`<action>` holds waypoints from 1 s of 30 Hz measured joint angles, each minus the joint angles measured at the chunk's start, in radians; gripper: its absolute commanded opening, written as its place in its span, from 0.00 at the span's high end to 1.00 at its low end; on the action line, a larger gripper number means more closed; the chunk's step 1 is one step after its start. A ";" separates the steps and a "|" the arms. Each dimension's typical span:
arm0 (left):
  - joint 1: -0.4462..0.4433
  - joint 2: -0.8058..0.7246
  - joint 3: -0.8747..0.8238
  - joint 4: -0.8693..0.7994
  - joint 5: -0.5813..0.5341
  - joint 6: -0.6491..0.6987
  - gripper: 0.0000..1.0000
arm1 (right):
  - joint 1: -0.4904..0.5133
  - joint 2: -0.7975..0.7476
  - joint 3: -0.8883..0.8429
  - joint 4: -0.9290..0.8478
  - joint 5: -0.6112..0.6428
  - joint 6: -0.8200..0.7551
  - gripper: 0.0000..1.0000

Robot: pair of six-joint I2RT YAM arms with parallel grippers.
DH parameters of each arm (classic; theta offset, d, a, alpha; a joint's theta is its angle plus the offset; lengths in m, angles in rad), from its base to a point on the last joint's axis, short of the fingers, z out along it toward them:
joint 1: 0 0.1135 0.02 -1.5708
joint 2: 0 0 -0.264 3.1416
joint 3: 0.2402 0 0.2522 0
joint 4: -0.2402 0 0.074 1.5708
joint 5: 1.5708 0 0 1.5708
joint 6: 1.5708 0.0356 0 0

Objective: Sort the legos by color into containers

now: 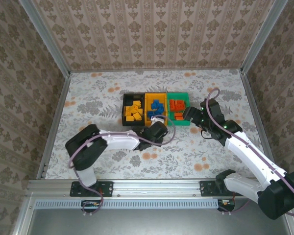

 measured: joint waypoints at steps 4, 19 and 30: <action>-0.011 -0.140 0.038 -0.095 0.035 -0.002 0.71 | -0.001 0.000 -0.001 0.000 0.000 0.000 0.10; 0.234 0.109 0.488 -0.246 0.151 0.064 0.66 | -0.002 0.009 -0.013 0.001 -0.001 0.000 0.10; 0.256 0.192 0.558 -0.301 0.179 0.094 0.01 | -0.006 0.009 -0.013 -0.002 0.000 0.000 0.06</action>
